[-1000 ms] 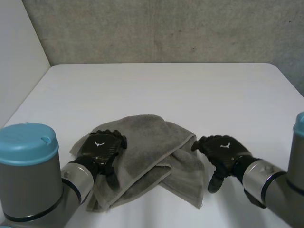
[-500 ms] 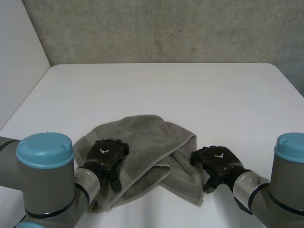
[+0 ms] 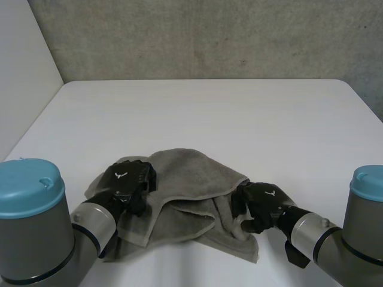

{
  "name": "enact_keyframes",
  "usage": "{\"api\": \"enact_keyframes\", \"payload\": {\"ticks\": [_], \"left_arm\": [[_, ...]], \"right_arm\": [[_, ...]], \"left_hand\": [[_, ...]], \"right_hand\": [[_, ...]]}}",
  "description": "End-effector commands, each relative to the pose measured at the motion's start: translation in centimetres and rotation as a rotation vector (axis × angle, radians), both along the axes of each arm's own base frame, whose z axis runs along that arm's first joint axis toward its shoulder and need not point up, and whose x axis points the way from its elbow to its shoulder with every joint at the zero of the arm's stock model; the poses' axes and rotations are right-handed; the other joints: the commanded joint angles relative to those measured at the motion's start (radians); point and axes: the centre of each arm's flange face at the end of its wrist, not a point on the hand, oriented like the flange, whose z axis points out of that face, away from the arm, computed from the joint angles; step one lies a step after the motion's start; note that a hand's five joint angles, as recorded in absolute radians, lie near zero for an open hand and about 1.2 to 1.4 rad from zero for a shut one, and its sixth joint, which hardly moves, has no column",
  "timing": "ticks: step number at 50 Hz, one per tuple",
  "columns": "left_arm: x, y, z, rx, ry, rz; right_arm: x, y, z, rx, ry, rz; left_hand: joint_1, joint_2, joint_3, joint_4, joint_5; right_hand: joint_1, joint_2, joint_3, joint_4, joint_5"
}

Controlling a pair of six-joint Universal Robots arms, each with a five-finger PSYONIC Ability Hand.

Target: Fold the towel.

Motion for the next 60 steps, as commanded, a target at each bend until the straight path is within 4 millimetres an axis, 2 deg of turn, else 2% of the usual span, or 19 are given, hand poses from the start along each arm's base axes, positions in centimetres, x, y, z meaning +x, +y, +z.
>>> {"api": "enact_keyframes", "payload": {"ticks": [1, 15, 27, 42, 47, 49, 50, 52, 53, 54, 55, 56, 60], "left_arm": [[0.2, 0.2, 0.0, -0.002, -0.003, 0.0], [0.2, 0.3, -0.6, 0.013, -0.012, -0.001], [-0.5, 0.3, -1.1, 0.009, 0.003, -0.033], [-1.2, 0.9, -1.5, 0.016, 0.013, -0.086], [-1.4, 1.2, -1.7, 0.03, 0.018, -0.115], [-1.5, 1.3, -1.8, 0.035, 0.019, -0.125], [-1.5, 1.3, -1.8, 0.035, 0.019, -0.125], [-1.5, 1.3, -1.8, 0.036, 0.018, -0.13], [-1.5, 1.3, -1.8, 0.036, 0.018, -0.13], [-1.5, 1.3, -1.8, 0.036, 0.018, -0.13], [-1.5, 1.3, -1.8, 0.036, 0.018, -0.13], [-1.5, 1.3, -1.8, 0.037, 0.018, -0.13], [-1.5, 0.6, -1.6, 0.027, 0.022, -0.117]], "right_arm": [[-0.2, -0.1, 0.1, -0.006, 0.005, -0.005], [-0.1, 0.1, -0.2, 0.006, 0.008, 0.001], [0.0, 0.4, -0.4, 0.015, 0.007, 0.009], [0.2, 0.8, -0.8, 0.028, 0.012, 0.026], [0.3, 1.0, -1.0, 0.038, 0.012, 0.033], [0.4, 1.2, -1.1, 0.045, 0.011, 0.035], [0.4, 1.2, -1.1, 0.045, 0.011, 0.035], [0.4, 1.3, -1.1, 0.048, 0.009, 0.038], [0.4, 1.3, -1.1, 0.048, 0.009, 0.038], [0.5, 1.4, -1.1, 0.049, 0.009, 0.044], [0.5, 1.4, -1.1, 0.05, 0.009, 0.044], [0.5, 1.6, -1.2, 0.05, 0.01, 0.049], [0.7, 1.4, -1.0, 0.031, 0.014, 0.056]], "left_hand": [[-0.135, -0.133, -0.135, -0.136, -0.139], [-0.223, -0.221, -0.223, -0.224, -0.227], [-0.341, -0.339, -0.34, -0.341, -0.345], [-0.309, -0.307, -0.308, -0.309, -0.312], [-0.097, -0.095, -0.097, -0.097, -0.101], [0.151, 0.153, 0.152, 0.151, 0.147], [0.152, 0.154, 0.153, 0.152, 0.149], [0.36, 0.362, 0.36, 0.359, 0.356], [0.361, 0.363, 0.361, 0.361, 0.357], [0.459, 0.461, 0.46, 0.459, 0.455], [0.46, 0.462, 0.461, 0.46, 0.456], [0.46, 0.462, 0.461, 0.46, 0.456], [0.46, 0.462, 0.461, 0.46, 0.456]], "right_hand": [[-0.215, -0.213, -0.217, -0.219, -0.226], [-0.266, -0.263, -0.267, -0.269, -0.276], [-0.304, -0.301, -0.305, -0.307, -0.314], [-0.28, -0.278, -0.281, -0.284, -0.291], [-0.266, -0.263, -0.267, -0.269, -0.276], [-0.134, -0.132, -0.136, -0.138, -0.145], [-0.133, -0.131, -0.135, -0.137, -0.144], [0.156, 0.158, 0.155, 0.152, 0.145], [0.157, 0.16, 0.156, 0.154, 0.147], [0.305, 0.308, 0.304, 0.302, 0.295], [0.307, 0.31, 0.306, 0.303, 0.297], [0.474, 0.477, 0.473, 0.471, 0.464], [0.476, 0.479, 0.475, 0.473, 0.466]]}}
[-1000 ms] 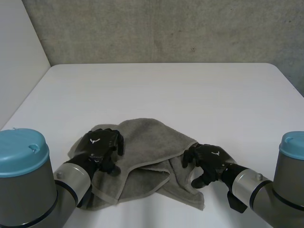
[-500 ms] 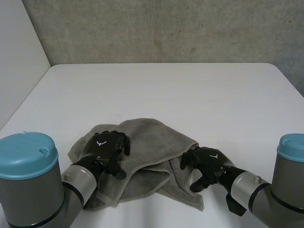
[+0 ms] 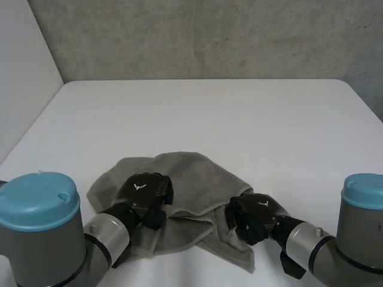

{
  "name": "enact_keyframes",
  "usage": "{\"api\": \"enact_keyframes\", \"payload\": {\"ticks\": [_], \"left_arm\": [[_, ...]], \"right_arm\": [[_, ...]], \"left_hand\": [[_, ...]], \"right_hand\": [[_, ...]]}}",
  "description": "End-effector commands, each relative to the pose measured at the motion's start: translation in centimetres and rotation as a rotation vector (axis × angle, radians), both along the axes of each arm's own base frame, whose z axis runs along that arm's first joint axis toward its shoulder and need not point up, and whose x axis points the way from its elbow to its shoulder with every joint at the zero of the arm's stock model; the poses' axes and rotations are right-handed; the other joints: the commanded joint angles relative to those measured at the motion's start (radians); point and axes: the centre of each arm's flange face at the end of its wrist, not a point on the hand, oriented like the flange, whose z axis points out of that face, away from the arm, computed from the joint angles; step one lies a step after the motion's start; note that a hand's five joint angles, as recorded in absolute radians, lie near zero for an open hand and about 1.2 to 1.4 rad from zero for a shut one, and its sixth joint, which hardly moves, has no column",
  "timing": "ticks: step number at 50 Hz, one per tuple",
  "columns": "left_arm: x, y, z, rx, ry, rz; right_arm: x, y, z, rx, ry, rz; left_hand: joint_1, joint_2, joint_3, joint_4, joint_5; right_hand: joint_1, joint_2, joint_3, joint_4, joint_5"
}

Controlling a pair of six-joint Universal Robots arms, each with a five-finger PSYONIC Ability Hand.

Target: Fold the towel.

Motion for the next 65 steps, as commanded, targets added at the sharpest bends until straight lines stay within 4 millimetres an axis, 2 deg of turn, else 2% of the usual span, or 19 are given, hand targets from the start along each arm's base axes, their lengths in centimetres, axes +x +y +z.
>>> {"api": "enact_keyframes", "payload": {"ticks": [1, 6, 14, 20, 22, 24, 25, 27, 28, 30, 35, 41, 46, 47, 49, 51, 52, 57, 65], "left_arm": [[0.0, -0.7, 0.2, -0.01, 0.004, 0.014], [-0.1, -2.5, 1.5, -0.058, 0.024, 0.039], [0.1, -9.3, 6.6, -0.211, 0.117, 0.122], [-1.8, -14.2, 14.7, -0.445, 0.262, 0.104], [-1.8, -15.8, 20.1, -0.592, 0.342, 0.12], [-1.7, -16.0, 22.9, -0.664, 0.385, 0.125], [-1.7, -16.0, 22.9, -0.665, 0.385, 0.125], [-1.3, -15.4, 28.0, -0.782, 0.487, 0.121], [-1.3, -15.4, 28.0, -0.783, 0.488, 0.121], [-0.8, -14.6, 31.1, -0.833, 0.582, 0.108], [0.5, -13.5, 33.2, -0.843, 0.657, 0.107], [2.6, -15.1, 29.9, -0.741, 0.59, 0.172], [4.3, -16.0, 19.8, -0.486, 0.441, 0.176], [4.3, -16.0, 19.8, -0.485, 0.441, 0.176], [5.3, -16.1, 14.8, -0.366, 0.39, 0.131], [5.8, -15.8, 12.0, -0.294, 0.373, 0.103], [5.8, -15.8, 12.0, -0.293, 0.372, 0.103], [6.7, -13.9, 3.6, -0.107, 0.333, -0.014], [8.3, -13.0, 0.7, -0.088, 0.251, -0.038]], "right_arm": [[0.2, 0.0, 0.2, -0.018, 0.003, 0.013], [0.7, -1.1, 1.4, -0.072, -0.012, 0.015], [2.1, -5.6, 6.3, -0.266, 0.019, 0.044], [3.6, -10.8, 14.1, -0.582, 0.046, 0.027], [3.7, -12.0, 16.8, -0.675, 0.042, -0.007], [3.7, -13.4, 22.7, -0.846, 0.002, -0.09], [3.7, -13.4, 22.7, -0.846, 0.002, -0.09], [3.5, -13.4, 28.4, -0.994, -0.065, -0.132], [3.5, -13.4, 28.5, -0.995, -0.065, -0.132], [3.3, -12.3, 32.9, -1.095, -0.128, -0.135], [3.2, -11.0, 35.0, -1.093, -0.16, -0.089], [4.0, -10.4, 31.4, -0.943, -0.103, 0.042], [4.1, -9.2, 22.7, -0.732, 0.061, 0.202], [4.1, -9.2, 22.7, -0.731, 0.062, 0.202], [3.7, -8.8, 20.4, -0.693, 0.112, 0.226], [2.3, -8.6, 15.8, -0.615, 0.207, 0.255], [2.3, -8.6, 15.8, -0.614, 0.208, 0.255], [0.2, -6.1, 7.8, -0.494, 0.336, 0.327], [-1.2, -3.6, 3.9, -0.452, 0.388, 0.357]], "left_hand": [[0.112, 0.067, 0.079, 0.042, 0.098], [0.112, 0.067, 0.079, 0.042, 0.098], [0.112, 0.067, 0.079, 0.042, 0.098], [0.112, 0.067, 0.079, 0.042, 0.098], [0.112, 0.067, 0.079, 0.042, 0.098], [0.112, 0.067, 0.079, 0.042, 0.098], [0.112, 0.067, 0.079, 0.042, 0.098], [0.112, 0.067, 0.079, 0.042, 0.098], [0.112, 0.067, 0.079, 0.042, 0.098], [0.112, 0.067, 0.079, 0.042, 0.098], [0.112, 0.067, 0.079, 0.042, 0.098], [0.112, 0.067, 0.079, 0.042, 0.098], [0.112, 0.067, 0.079, 0.042, 0.098], [0.112, 0.067, 0.079, 0.042, 0.098], [0.112, 0.067, 0.079, 0.042, 0.098], [0.112, 0.067, 0.079, 0.042, 0.098], [0.112, 0.067, 0.079, 0.042, 0.098], [0.112, 0.067, 0.079, 0.042, 0.098], [0.112, 0.067, 0.079, 0.042, 0.098]], "right_hand": [[0.071, 0.08, 0.066, 0.072, 0.059], [0.071, 0.08, 0.066, 0.072, 0.059], [0.071, 0.08, 0.066, 0.072, 0.059], [0.071, 0.08, 0.066, 0.072, 0.059], [0.071, 0.08, 0.066, 0.072, 0.059], [0.071, 0.08, 0.066, 0.072, 0.059], [0.071, 0.08, 0.066, 0.072, 0.059], [0.071, 0.08, 0.066, 0.072, 0.059], [0.071, 0.08, 0.066, 0.072, 0.059], [0.071, 0.08, 0.066, 0.072, 0.059], [0.071, 0.08, 0.066, 0.072, 0.059], [0.071, 0.08, 0.066, 0.072, 0.059], [0.071, 0.08, 0.066, 0.072, 0.059], [0.071, 0.08, 0.066, 0.072, 0.059], [0.071, 0.08, 0.066, 0.072, 0.059], [0.071, 0.08, 0.066, 0.072, 0.059], [0.071, 0.08, 0.066, 0.072, 0.059], [0.071, 0.08, 0.066, 0.072, 0.059], [0.071, 0.08, 0.066, 0.072, 0.059]]}}
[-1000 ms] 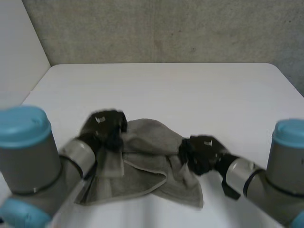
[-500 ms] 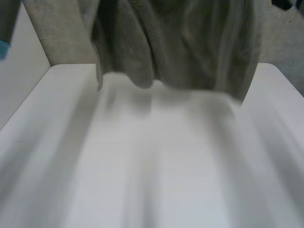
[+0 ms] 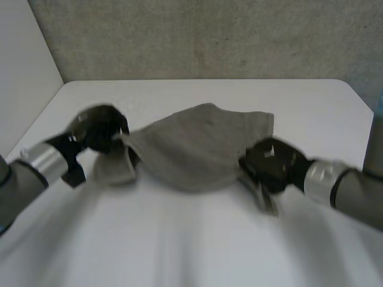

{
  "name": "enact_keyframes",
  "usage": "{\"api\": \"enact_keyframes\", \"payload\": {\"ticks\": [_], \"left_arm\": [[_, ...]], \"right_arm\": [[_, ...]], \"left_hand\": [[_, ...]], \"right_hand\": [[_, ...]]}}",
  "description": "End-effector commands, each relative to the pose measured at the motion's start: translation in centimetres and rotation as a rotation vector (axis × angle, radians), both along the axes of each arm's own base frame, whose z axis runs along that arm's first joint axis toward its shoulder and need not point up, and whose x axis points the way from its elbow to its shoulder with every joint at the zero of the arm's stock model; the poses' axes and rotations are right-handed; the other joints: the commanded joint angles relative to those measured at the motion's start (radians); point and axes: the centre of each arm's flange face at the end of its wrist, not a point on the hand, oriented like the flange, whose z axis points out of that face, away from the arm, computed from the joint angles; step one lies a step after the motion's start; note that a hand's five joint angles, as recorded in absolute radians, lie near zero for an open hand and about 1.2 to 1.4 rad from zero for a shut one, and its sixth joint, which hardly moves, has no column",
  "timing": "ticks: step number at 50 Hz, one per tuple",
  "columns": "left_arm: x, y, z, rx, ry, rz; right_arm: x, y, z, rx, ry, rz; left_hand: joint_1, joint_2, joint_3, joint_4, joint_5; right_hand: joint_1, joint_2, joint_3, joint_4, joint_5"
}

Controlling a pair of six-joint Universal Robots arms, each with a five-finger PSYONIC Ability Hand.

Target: Fold the towel.

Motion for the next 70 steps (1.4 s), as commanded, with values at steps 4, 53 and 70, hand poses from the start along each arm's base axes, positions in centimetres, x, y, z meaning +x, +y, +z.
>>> {"api": "enact_keyframes", "payload": {"ticks": [4, 53, 70], "left_arm": [[1.3, 0.7, -2.4, 0.002, -0.081, -0.02], [-1.8, 8.5, -4.0, -0.064, -0.275, 0.173], [-5.0, 5.7, -5.9, -0.194, -0.32, 0.207]], "right_arm": [[-1.1, 2.4, -3.1, 0.028, 0.042, 0.0], [-2.7, 1.9, -4.4, 0.131, -0.365, -0.516], [-2.6, 1.6, -5.5, 0.13, -0.369, -0.511]], "left_hand": [[0.099, 0.052, 0.053, 0.033, 0.099], [-1.034, -1.081, -1.08, -1.1, -1.034], [-1.016, -1.063, -1.063, -1.083, -1.016]], "right_hand": [[0.048, 0.057, 0.043, 0.049, 0.046], [-0.991, -0.981, -0.995, -0.989, -0.992], [-0.894, -0.884, -0.898, -0.892, -0.895]]}}
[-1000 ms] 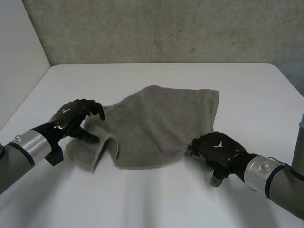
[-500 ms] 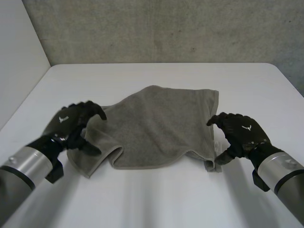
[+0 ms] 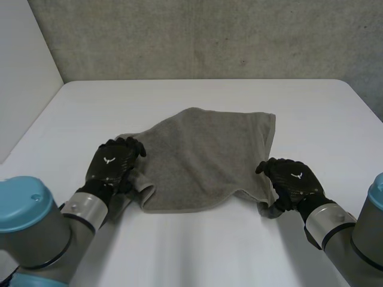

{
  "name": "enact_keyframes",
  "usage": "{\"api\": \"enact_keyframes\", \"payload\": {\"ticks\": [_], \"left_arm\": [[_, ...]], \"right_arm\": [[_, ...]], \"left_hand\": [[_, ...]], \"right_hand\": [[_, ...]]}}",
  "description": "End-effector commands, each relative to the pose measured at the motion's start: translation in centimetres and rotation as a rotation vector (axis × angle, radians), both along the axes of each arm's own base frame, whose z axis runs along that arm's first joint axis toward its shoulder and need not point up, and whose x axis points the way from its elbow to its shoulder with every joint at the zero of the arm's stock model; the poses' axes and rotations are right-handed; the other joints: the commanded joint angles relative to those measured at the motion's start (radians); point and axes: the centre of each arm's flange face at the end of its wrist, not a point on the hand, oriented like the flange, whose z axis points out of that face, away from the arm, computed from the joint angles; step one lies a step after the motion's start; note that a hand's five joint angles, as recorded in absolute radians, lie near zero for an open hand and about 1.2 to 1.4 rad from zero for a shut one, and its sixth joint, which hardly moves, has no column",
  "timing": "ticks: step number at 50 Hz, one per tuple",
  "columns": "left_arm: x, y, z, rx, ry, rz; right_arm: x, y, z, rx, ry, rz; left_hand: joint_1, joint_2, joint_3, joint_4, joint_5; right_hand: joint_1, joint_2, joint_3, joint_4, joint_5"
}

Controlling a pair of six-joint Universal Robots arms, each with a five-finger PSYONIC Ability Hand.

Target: Fold the towel.

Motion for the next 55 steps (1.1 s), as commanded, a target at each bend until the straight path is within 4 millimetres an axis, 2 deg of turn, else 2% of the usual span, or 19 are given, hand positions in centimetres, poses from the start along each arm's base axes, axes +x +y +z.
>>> {"api": "enact_keyframes", "payload": {"ticks": [1, 7, 15, 34, 43, 48, 50, 52, 53, 54, 55], "left_arm": [[-0.9, -0.8, -0.9, -0.022, -0.05, 0.013], [-0.8, -1.2, -1.6, -0.037, -0.112, 0.047], [-0.5, -1.4, -1.3, -0.047, -0.119, 0.076], [-0.4, -1.5, -1.3, -0.058, -0.15, 0.077], [1.2, -2.2, -0.9, -0.084, -0.23, 0.159], [1.8, -1.9, -1.0, -0.065, -0.265, 0.175], [1.9, -1.7, -1.1, -0.051, -0.278, 0.175], [2.1, -1.4, -1.1, -0.028, -0.294, 0.174], [2.1, -1.4, -1.1, -0.028, -0.294, 0.174], [2.2, -1.2, -1.2, -0.018, -0.299, 0.172], [2.2, -1.2, -1.2, -0.018, -0.299, 0.172]], "right_arm": [[0.0, -0.1, -0.6, 0.018, -0.006, -0.002], [0.1, -0.4, -1.2, 0.032, -0.04, -0.011], [0.5, -0.8, -1.2, 0.071, -0.144, -0.022], [0.8, -1.1, -2.4, 0.089, -0.133, -0.017], [0.7, -1.1, -2.5, 0.095, -0.137, -0.021], [0.8, -1.1, -2.6, 0.098, -0.143, -0.021], [0.8, -1.2, -2.7, 0.101, -0.141, -0.023], [0.8, -1.3, -2.7, 0.095, -0.144, -0.023], [0.8, -1.3, -2.7, 0.095, -0.144, -0.023], [0.7, -1.3, -2.7, 0.092, -0.144, -0.025], [0.7, -1.3, -2.7, 0.092, -0.144, -0.025]], "left_hand": [[-0.044, -0.047, -0.051, -0.053, -0.004], [-0.038, -0.041, -0.045, -0.047, 0.001], [-0.032, -0.035, -0.04, -0.041, 0.007], [0.033, 0.029, 0.025, 0.023, 0.072], [0.1, 0.097, 0.093, 0.091, 0.139], [0.103, 0.1, 0.095, 0.094, 0.142], [0.106, 0.103, 0.098, 0.097, 0.145], [0.112, 0.109, 0.104, 0.103, 0.151], [0.112, 0.109, 0.104, 0.103, 0.151], [0.115, 0.111, 0.107, 0.105, 0.154], [0.115, 0.112, 0.107, 0.106, 0.154]], "right_hand": [[0.045, 0.028, 0.047, 0.046, 0.031], [0.074, 0.057, 0.077, 0.075, 0.061], [0.095, 0.078, 0.097, 0.095, 0.081], [0.218, 0.201, 0.22, 0.219, 0.204], [0.286, 0.269, 0.288, 0.286, 0.272], [0.309, 0.292, 0.311, 0.31, 0.295], [0.347, 0.331, 0.35, 0.348, 0.334], [0.511, 0.494, 0.513, 0.511, 0.497], [0.512, 0.495, 0.514, 0.512, 0.498], [0.683, 0.666, 0.686, 0.684, 0.67], [0.685, 0.668, 0.687, 0.686, 0.671]]}}
